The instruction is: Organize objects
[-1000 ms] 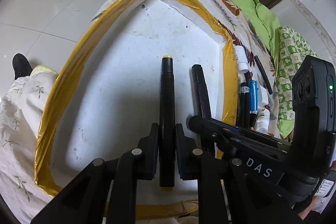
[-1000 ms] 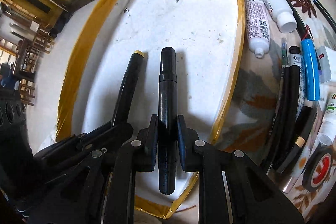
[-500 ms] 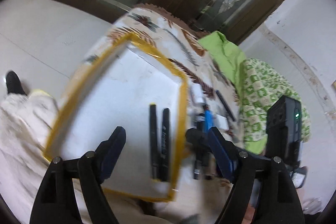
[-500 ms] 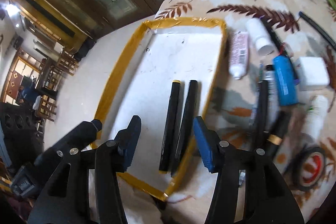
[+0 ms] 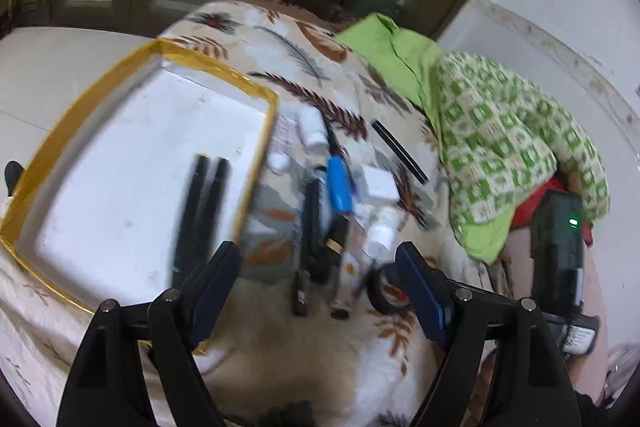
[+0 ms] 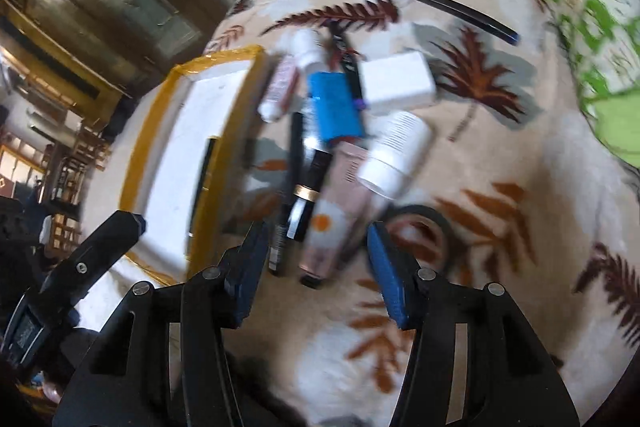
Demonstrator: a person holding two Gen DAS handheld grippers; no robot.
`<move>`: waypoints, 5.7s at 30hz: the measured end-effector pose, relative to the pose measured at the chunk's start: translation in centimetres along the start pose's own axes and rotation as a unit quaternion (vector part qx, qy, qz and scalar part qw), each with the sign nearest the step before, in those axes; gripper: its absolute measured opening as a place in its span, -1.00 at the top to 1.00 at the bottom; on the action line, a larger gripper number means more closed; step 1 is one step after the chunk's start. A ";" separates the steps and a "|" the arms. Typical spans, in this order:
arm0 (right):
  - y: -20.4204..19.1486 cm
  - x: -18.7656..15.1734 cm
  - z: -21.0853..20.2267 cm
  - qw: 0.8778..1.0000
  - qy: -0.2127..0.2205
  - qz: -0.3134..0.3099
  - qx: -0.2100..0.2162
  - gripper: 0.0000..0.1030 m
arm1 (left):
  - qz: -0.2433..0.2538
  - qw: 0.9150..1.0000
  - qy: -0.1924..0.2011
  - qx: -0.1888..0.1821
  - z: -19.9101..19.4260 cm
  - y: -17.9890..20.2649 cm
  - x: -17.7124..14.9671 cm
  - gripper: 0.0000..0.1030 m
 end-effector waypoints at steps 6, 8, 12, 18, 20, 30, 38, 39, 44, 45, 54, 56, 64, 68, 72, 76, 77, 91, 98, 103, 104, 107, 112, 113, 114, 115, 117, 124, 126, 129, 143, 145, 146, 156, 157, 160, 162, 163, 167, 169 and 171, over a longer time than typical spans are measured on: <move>1.6 -1.5 0.5 0.999 -0.034 0.018 0.023 -0.01 | 0.037 0.998 -0.043 -0.005 1.5 3.2 -1.1 -0.56; 1.8 -1.9 0.5 0.999 -0.035 0.013 0.018 -0.01 | 0.044 0.997 -0.058 -0.004 2.1 3.7 -1.3 -0.57; 1.4 -2.4 0.1 0.999 -0.029 -0.003 0.018 -0.01 | 0.051 0.995 -0.081 -0.009 3.1 4.1 -1.6 -0.56; 1.4 -2.1 -0.9 1.000 -0.018 -0.011 0.021 -0.01 | 0.060 0.993 -0.096 -0.031 4.7 4.4 -0.1 -0.56; 1.5 -1.9 -1.4 1.000 -0.011 -0.017 0.014 -0.01 | 0.065 0.993 -0.091 -0.023 5.2 4.1 0.2 -0.56; 4.0 -1.0 -0.6 0.999 -0.004 0.000 -0.034 0.08 | -0.016 0.991 -0.113 -0.073 6.4 0.2 -1.0 -0.51; 5.5 -0.6 1.1 0.998 -0.022 0.000 -0.059 0.41 | 0.034 0.990 -0.110 -0.083 5.8 2.1 -1.2 -0.26; 5.6 -0.6 1.5 0.997 -0.026 -0.001 -0.068 0.52 | 0.036 0.990 -0.112 -0.079 5.9 2.1 -1.3 -0.24; 6.9 -0.4 0.0 0.998 -0.020 0.035 -0.052 0.70 | 0.048 0.985 -0.152 -0.066 7.2 2.4 -1.8 0.03; 7.1 -0.5 -0.3 0.998 -0.020 0.035 -0.056 0.70 | 0.058 0.983 -0.161 -0.064 7.6 2.8 -2.0 0.04; 6.8 -0.4 -0.4 0.998 -0.016 0.034 -0.051 0.68 | 0.102 0.972 -0.209 -0.043 11.4 4.7 -2.7 0.71; 6.8 -0.5 0.4 0.998 -0.022 0.036 -0.053 0.67 | 0.090 0.972 -0.209 -0.052 11.6 4.2 -2.8 0.86; 6.1 -0.5 1.2 0.997 -0.043 0.018 -0.059 0.53 | 0.052 0.975 -0.210 -0.055 12.7 3.0 -2.3 0.61; 6.4 -0.4 1.3 0.997 -0.048 0.028 -0.056 0.53 | 0.065 0.967 -0.237 -0.073 14.7 4.1 -2.8 0.21; 6.2 -0.3 1.7 0.996 -0.059 0.021 -0.065 0.53 | 0.071 0.970 -0.225 -0.066 14.6 4.4 -2.9 0.56; 5.5 -0.3 1.9 0.993 -0.071 -0.007 -0.091 0.62 | 0.066 0.968 -0.233 -0.063 12.1 3.8 -3.9 0.57; 5.3 -0.4 1.8 0.993 -0.076 -0.014 -0.092 0.62 | 0.053 0.967 -0.239 -0.072 11.5 3.4 -4.3 0.57; 3.1 -0.6 -0.5 0.994 -0.042 -0.033 -0.097 0.70 | 0.069 0.977 -0.183 -0.083 10.0 3.2 -2.3 0.60; -1.3 -0.1 -2.7 0.999 -0.025 -0.017 -0.013 0.70 | 0.006 0.990 -0.097 -0.102 4.0 0.2 -0.2 0.60; -6.4 -0.3 -1.4 0.998 -0.044 -0.038 0.023 0.70 | -0.053 0.994 -0.052 -0.085 0.1 -4.9 1.2 0.59; -8.0 -0.2 -0.7 0.997 -0.047 -0.049 0.028 0.70 | -0.061 0.995 -0.046 -0.071 -0.5 -6.2 1.3 0.59; -11.5 -0.2 1.9 0.995 -0.061 -0.077 0.030 0.70 | -0.076 0.996 -0.046 -0.019 -1.1 -10.4 1.5 0.59; -15.5 -0.8 6.2 0.990 -0.088 -0.107 0.025 0.70 | -0.093 0.994 -0.053 0.035 -1.1 -15.1 1.2 0.59; -16.2 -0.9 7.1 0.989 -0.094 -0.114 0.023 0.70 | -0.095 0.993 -0.054 0.042 -1.1 -15.7 1.2 0.59; -16.9 -1.2 7.9 0.987 -0.098 -0.123 0.019 0.70 | -0.095 0.993 -0.054 0.049 -1.0 -15.9 1.2 0.59; -17.3 -1.4 8.4 0.986 -0.101 -0.130 0.015 0.70 | -0.096 0.992 -0.055 0.057 -0.9 -16.2 1.1 0.59; -18.5 -1.7 9.3 0.984 -0.105 -0.147 0.006 0.70 | -0.097 0.992 -0.062 0.060 -0.7 -17.3 0.8 0.59; -19.6 -2.5 12.6 0.977 -0.115 -0.173 -0.045 0.71 | -0.097 0.991 -0.069 0.069 0.4 -18.2 0.7 0.59; -19.4 -2.5 13.3 0.975 -0.108 -0.182 -0.069 0.71 | -0.095 0.991 -0.071 0.065 0.6 -18.2 0.8 0.59; -19.0 -2.4 13.4 0.978 -0.108 -0.168 -0.063 0.70 | -0.090 0.992 -0.065 0.058 0.5 -18.0 0.9 0.58; -16.5 -1.7 8.1 0.990 -0.082 -0.111 0.039 0.02 | -0.032 0.998 0.033 0.045 -3.4 -13.9 1.7 -0.57; -15.7 -2.1 6.9 0.990 -0.076 -0.112 0.048 0.02 | -0.021 0.998 0.044 0.050 -3.9 -12.8 1.9 -0.57; -15.2 -2.2 6.3 0.990 -0.070 -0.111 0.048 0.02 | -0.018 0.997 0.048 0.053 -4.1 -12.1 2.0 -0.57; -2.7 -1.3 -0.2 0.999 -0.029 -0.009 0.027 0.02 | -0.003 0.999 -0.028 -0.032 0.8 -1.3 1.7 -0.57; -1.8 -1.1 -0.3 0.999 -0.031 -0.004 0.021 0.02 | 0.007 0.999 -0.036 -0.031 1.7 -0.4 1.8 -0.57; 1.7 -1.0 -0.8 0.999 -0.036 0.020 -0.002 0.02 | 0.018 0.998 -0.054 -0.012 4.1 1.4 1.3 -0.57; 3.7 -1.0 -0.9 0.998 -0.035 0.039 -0.019 0.02 | 0.021 0.998 -0.064 -0.005 5.3 2.0 0.0 -0.57; 4.5 -1.0 -0.7 0.998 -0.035 0.047 -0.029 0.02 | 0.023 0.997 -0.072 -0.006 5.8 2.0 -0.7 -0.57; 5.4 -1.4 0.5 0.997 -0.040 0.050 -0.038 0.02 | -0.003 0.993 -0.115 -0.032 6.8 0.8 -1.8 -0.56; 5.3 -1.5 0.8 0.997 -0.038 0.045 -0.044 0.02 | -0.026 0.992 -0.115 -0.035 6.7 -0.1 -1.7 -0.56; 5.5 -1.4 1.0 0.997 -0.041 0.044 -0.044 0.02 | -0.046 0.990 -0.127 -0.043 7.1 -0.9 -1.9 -0.56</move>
Point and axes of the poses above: each gripper's, at about its wrist camera, not at the fingertips, and z roughly the way its jaws point, y to its right, x to its top, the point moved 4 cm from there along z, roughly the way its jaws point, and after that the axes turned 6 degrees about z, right-handed, at the moved point
